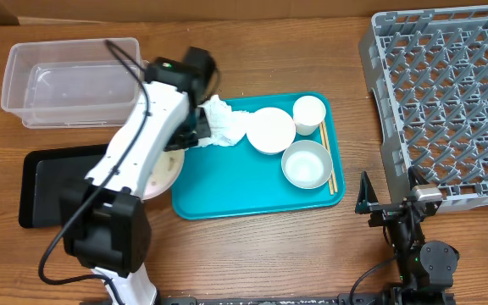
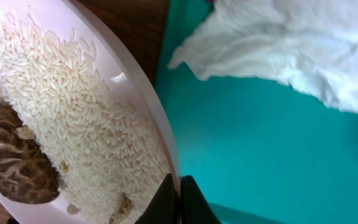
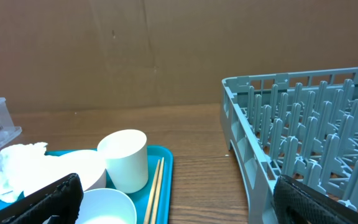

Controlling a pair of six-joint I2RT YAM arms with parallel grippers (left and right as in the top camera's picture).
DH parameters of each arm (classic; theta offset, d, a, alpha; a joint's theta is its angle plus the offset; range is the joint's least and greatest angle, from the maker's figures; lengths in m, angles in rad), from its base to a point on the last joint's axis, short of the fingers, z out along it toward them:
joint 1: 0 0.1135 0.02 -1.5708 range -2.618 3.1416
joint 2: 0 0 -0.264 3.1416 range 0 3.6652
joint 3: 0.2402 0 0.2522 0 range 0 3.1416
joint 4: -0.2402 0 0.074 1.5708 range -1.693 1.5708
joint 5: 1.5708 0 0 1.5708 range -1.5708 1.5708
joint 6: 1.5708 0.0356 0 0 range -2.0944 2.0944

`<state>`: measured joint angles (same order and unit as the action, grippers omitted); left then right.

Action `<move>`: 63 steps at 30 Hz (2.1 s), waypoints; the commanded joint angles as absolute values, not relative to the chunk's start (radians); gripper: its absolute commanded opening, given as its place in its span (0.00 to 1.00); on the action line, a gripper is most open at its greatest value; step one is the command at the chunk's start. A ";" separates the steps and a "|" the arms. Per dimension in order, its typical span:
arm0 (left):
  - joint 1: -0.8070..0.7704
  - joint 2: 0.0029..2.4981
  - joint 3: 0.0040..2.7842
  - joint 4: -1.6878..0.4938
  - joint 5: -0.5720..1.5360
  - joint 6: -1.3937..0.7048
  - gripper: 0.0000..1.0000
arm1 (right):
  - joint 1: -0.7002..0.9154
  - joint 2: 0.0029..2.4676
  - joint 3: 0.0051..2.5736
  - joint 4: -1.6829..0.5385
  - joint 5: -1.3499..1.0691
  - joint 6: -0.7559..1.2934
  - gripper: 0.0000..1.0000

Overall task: Sort waste into correct bins and load items into the dishwasher
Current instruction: 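Carry the plate left and tip rice and scrap onto the black tray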

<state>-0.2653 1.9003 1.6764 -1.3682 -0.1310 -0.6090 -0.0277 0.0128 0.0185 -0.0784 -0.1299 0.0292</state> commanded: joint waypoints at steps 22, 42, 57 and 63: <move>0.221 1.876 1.703 -1.336 0.432 -0.327 0.04 | -0.033 0.003 0.008 -0.073 -0.124 0.029 1.00; 0.547 1.876 1.703 -1.429 0.847 -0.059 0.04 | -0.033 0.003 0.008 -0.073 -0.124 0.030 1.00; 0.770 1.876 1.702 -1.539 1.091 0.168 0.04 | -0.033 0.003 0.008 -0.073 -0.124 0.029 1.00; 0.825 1.877 1.702 -1.561 1.089 0.213 0.04 | -0.033 0.003 0.008 -0.073 -0.124 0.029 1.00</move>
<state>0.8070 1.9003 1.6764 -1.5616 1.0386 0.1349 -0.0277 0.0128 0.0185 -0.0788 -0.1303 0.0296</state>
